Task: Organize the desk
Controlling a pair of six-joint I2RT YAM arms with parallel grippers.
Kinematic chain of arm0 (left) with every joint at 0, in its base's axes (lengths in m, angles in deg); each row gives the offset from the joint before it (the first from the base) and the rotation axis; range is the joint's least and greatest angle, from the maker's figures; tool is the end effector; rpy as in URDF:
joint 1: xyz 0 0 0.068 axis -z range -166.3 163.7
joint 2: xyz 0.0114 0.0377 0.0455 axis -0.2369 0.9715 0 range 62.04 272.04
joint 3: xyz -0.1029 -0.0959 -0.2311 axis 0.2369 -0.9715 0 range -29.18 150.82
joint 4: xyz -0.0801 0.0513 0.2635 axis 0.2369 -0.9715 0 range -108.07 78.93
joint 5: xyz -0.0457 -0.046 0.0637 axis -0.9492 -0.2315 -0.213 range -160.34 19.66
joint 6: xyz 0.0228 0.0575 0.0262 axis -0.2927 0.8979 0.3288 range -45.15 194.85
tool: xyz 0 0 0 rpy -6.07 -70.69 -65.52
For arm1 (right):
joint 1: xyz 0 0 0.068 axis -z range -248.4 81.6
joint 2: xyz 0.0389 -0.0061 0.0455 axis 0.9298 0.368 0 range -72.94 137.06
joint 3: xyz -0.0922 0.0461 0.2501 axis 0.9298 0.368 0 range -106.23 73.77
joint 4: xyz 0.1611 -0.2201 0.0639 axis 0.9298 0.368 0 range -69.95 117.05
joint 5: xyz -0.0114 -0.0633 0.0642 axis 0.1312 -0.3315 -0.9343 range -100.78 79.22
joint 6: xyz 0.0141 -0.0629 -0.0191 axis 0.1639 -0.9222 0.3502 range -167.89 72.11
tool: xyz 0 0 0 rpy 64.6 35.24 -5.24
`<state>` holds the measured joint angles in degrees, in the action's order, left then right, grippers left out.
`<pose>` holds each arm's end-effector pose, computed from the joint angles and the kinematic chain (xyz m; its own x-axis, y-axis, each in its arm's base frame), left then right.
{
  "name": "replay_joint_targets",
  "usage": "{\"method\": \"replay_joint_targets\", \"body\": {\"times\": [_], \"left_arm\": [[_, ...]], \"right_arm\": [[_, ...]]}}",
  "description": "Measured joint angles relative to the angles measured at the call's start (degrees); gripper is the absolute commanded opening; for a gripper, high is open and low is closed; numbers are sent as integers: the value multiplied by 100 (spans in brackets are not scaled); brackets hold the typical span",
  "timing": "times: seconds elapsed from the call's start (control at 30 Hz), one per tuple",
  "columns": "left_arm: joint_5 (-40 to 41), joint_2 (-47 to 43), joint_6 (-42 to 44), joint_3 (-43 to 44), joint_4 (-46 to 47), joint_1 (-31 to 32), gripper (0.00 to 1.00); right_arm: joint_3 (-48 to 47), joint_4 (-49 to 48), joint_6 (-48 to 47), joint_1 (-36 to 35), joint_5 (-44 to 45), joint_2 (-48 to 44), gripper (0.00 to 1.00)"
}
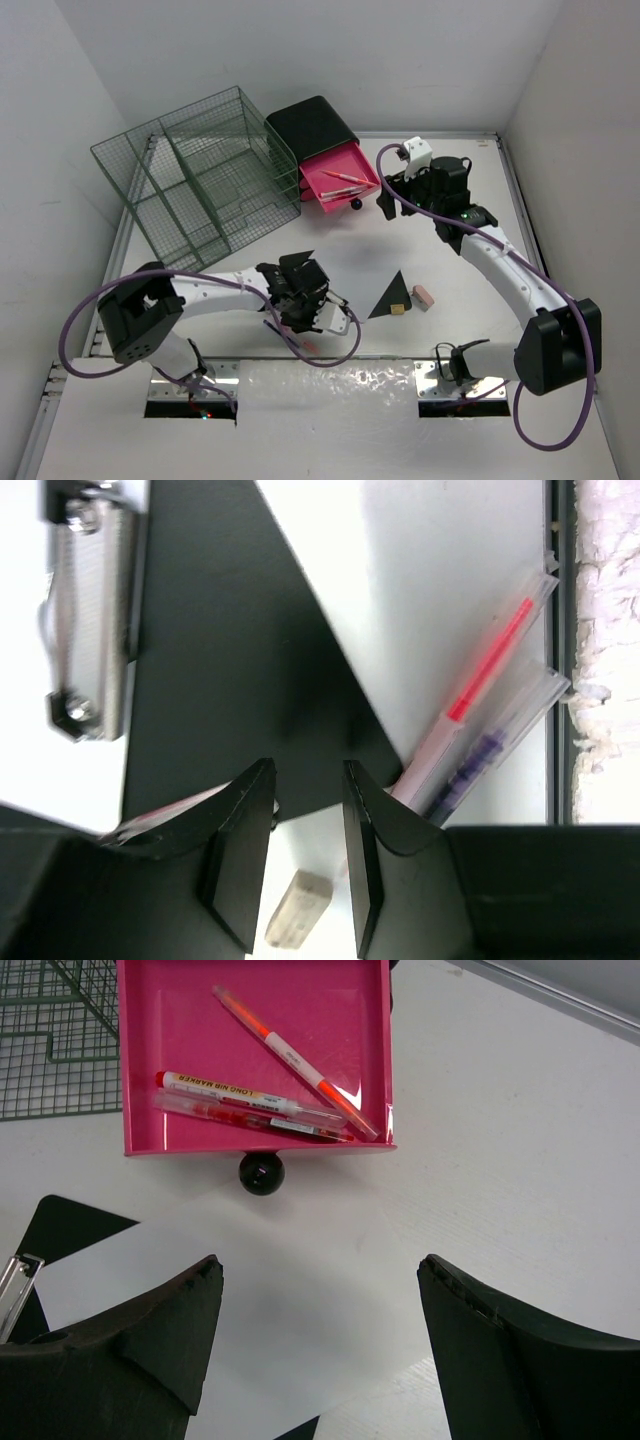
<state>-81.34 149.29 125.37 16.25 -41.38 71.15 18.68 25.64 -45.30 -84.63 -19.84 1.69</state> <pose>0.1441 -0.2445 0.1225 0.3375 0.8796 -0.3353 0.9413 -0.3148 0.1215 0.3194 0.1018 0.2799 -0.4259 -0.0774 -0.9014 -0.3941 0.9127 0.1078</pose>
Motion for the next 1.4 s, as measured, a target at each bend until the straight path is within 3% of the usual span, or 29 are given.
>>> {"method": "replay_joint_targets", "body": {"times": [0.07,0.17,0.43,0.67,0.93,1.0,1.13,1.4], "left_arm": [[52,-114,4,37,-74,0,34],[105,-352,13,118,-227,0,44],[61,-787,-2,302,-732,0,46],[-208,-861,-70,269,-1220,0,28],[-348,-1110,-131,52,-1451,46,21],[-372,-1069,-133,-72,-1478,83,21],[-385,-898,-153,-212,-1425,125,36],[-378,-817,-173,-216,-1167,136,35]], "right_arm": [[0,2,0,0,0,0,77],[0,2,-2,0,0,0,77],[2,2,-2,0,-2,0,77],[2,9,-4,0,-4,2,77],[2,70,-4,0,0,35,77],[2,83,-7,0,2,42,77],[2,94,-44,0,13,44,77],[2,120,-109,0,37,55,77]]}}
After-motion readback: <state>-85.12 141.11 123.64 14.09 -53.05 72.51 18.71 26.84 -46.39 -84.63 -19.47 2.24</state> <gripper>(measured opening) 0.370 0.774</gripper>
